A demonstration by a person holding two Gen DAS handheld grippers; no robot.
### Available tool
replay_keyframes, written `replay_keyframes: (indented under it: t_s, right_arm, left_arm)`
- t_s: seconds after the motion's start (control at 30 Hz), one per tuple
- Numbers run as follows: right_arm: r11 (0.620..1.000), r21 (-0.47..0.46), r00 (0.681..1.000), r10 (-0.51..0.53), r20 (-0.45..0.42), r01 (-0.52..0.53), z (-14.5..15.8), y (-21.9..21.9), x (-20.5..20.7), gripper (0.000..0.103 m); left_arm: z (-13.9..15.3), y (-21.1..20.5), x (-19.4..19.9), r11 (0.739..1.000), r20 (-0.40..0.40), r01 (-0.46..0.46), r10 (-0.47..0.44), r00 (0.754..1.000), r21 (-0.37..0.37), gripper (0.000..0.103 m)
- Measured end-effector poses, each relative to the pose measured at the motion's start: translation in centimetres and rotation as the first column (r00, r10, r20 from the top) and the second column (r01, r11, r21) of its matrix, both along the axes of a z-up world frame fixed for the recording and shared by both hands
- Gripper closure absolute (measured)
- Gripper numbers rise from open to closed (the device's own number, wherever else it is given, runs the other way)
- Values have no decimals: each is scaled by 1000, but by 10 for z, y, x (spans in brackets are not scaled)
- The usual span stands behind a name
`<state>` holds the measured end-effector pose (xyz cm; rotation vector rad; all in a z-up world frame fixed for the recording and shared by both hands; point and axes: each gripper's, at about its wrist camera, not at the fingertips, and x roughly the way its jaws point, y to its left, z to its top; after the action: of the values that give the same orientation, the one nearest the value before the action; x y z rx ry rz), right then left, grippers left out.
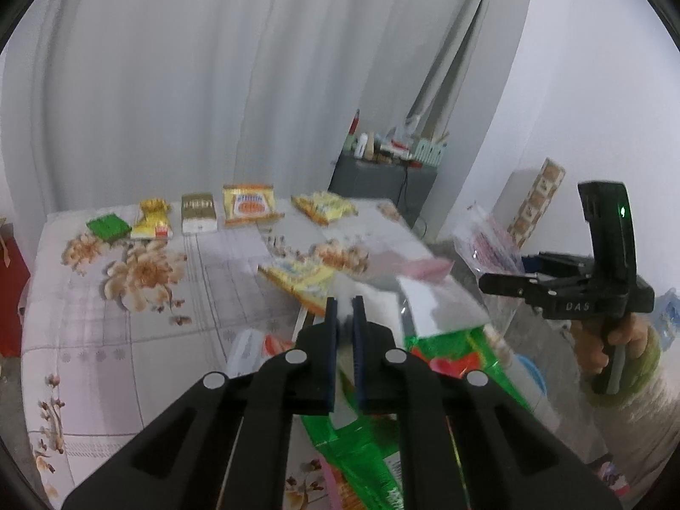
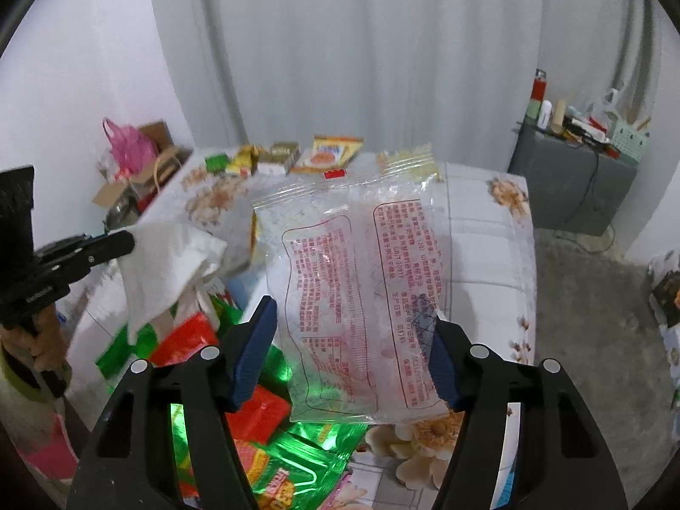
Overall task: Collect trash
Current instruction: 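Grasp the white tissue with the left gripper while the right grasps the clear plastic bag, then carry tissue and bag to the blue wastebasket and open both grippers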
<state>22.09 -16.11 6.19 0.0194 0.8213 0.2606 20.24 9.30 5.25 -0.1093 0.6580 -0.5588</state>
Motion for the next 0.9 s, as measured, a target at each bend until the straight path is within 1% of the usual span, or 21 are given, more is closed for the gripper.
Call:
replay_keyframes:
  t_s: [0.1,0.2,0.33,0.47,0.6,0.67,0.7,0.73,0.77,0.83,0.87,0.9]
  right_arm:
    - [999,46,1000,-11,26,10,11,-8,-9,42]
    - [993,116,998,-26,50,20,22,-21,-22,42]
    - [975,216,994,-68,85,48,35,-49,-49,42]
    - [954,279,986,-141,93,110,37,-79,-78,42]
    - [918,328,962,-261,74,224,30,-122,-112,42]
    - [885,355,940,-338,47,301,21,-146,-131,42]
    - [865,371,927,-374,31,337,16,-159,-140,42]
    - [834,398,908,-420,9,382,7,-176,-152,42]
    - [811,415,893,-450,-9,412,2,-186,-159,42]
    - [733,468,846,-529,-67,495,-19,-218,-180,42]
    - [700,485,826,-557,-90,525,-26,-230,-187,42]
    - [651,504,794,-596,-124,567,-39,-246,-196,42]
  left_arm:
    - [14,2,-4,1000,34,-13,13,999,-21,97]
    - [28,4,-8,998,45,-23,25,999,-54,97]
    - [48,-3,-16,996,61,-4,9,998,-89,97]
    - [65,-27,-22,992,59,56,-49,997,-114,97]
    - [76,-74,-19,976,26,166,-164,986,-141,97]
    - [76,-104,-15,965,3,221,-223,975,-140,97]
    - [76,-126,-12,957,-19,255,-260,966,-138,97]
    - [77,-143,-9,951,-36,278,-285,958,-139,97]
    - [76,-168,-6,940,-60,313,-323,944,-138,97]
    - [74,-215,-2,916,-91,385,-396,914,-113,97]
    - [71,-244,-1,904,-104,420,-427,898,-81,97]
    - [65,-274,-2,887,-121,459,-461,879,-46,97]
